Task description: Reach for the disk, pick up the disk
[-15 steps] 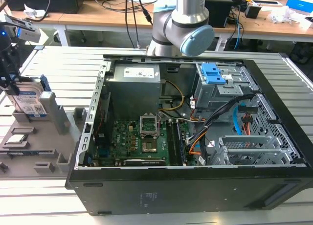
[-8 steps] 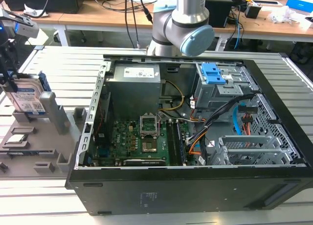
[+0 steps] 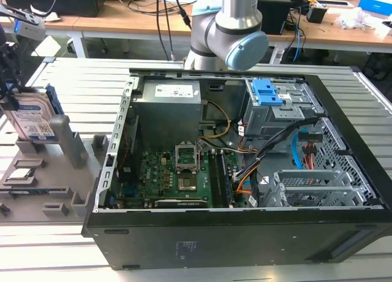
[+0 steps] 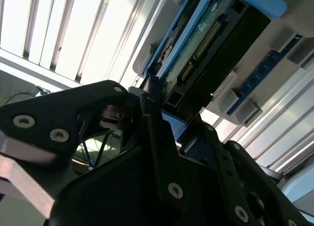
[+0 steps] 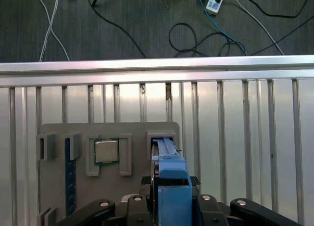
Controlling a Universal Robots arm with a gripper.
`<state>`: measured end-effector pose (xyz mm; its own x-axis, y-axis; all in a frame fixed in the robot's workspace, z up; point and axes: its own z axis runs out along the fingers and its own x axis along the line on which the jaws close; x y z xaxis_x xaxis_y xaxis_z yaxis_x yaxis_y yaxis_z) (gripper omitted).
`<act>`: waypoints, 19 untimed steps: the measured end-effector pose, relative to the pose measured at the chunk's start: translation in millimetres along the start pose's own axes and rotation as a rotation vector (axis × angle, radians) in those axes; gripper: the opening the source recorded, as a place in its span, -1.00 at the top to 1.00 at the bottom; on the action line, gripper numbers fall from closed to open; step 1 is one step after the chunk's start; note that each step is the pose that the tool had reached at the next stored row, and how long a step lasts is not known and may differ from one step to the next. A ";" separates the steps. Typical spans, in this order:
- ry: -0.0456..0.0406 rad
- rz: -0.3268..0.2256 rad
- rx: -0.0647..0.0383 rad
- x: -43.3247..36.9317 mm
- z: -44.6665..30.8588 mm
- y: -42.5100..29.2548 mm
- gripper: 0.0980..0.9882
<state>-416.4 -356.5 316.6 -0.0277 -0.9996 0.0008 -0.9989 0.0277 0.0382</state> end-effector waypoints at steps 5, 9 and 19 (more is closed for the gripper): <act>0.0000 0.000 0.000 -0.1 -9.0 0.3 0.39; 0.0000 0.000 0.000 -0.2 -16.0 0.4 0.39; 0.0000 0.000 0.000 -0.6 -30.0 0.6 0.39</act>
<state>-415.8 -355.9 346.6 -0.0276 -0.9996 0.0008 -0.9989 0.0277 0.0382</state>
